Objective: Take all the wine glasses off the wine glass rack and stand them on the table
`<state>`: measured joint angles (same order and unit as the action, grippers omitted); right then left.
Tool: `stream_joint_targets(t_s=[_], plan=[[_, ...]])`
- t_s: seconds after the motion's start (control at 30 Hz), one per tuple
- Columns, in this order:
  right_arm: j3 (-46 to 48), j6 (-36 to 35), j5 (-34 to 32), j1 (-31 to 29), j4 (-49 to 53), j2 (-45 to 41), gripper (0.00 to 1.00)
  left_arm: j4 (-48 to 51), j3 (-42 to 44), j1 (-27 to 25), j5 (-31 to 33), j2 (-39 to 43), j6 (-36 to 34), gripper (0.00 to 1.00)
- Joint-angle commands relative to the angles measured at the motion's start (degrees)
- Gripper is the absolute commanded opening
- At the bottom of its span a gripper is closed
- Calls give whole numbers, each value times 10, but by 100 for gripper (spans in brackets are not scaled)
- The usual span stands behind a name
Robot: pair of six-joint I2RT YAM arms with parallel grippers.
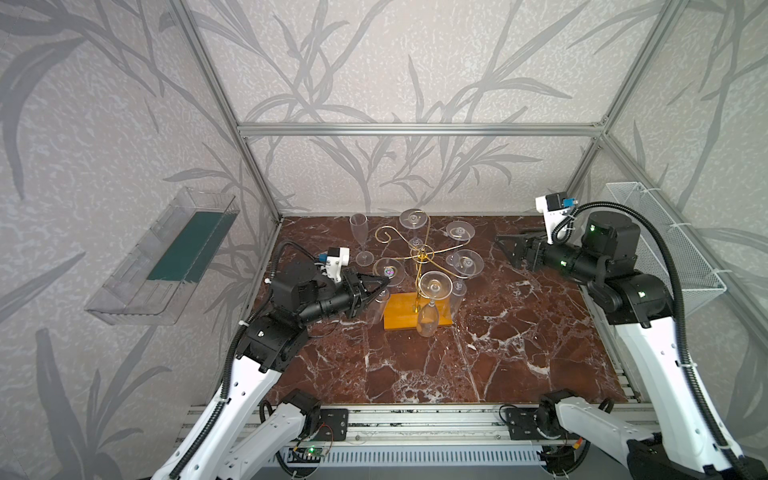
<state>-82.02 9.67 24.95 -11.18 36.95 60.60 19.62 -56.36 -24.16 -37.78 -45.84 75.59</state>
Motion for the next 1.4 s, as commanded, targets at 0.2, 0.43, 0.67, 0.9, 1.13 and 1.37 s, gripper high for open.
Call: stream_joint_targets(t_s=[0.2,0.43,0.67,0.9,1.13,1.37], plan=[[-5,-1,-1,2,11,-11,86,-41,-17,-1,27,26,30,0],[-2,-3,-1,2,11,-12,86,-48,-29,0,60,23,21,0],[-1,-5,-1,2,11,-11,86,-38,-75,0,59,-18,-8,0],[2,-5,-2,2,10,-14,86,-65,-114,0,19,-76,-10,0],[0,-4,-5,2,11,-14,86,-103,-119,-16,-15,-97,9,0],[-1,0,-4,2,5,-13,86,-116,-86,-51,-6,-84,25,0]])
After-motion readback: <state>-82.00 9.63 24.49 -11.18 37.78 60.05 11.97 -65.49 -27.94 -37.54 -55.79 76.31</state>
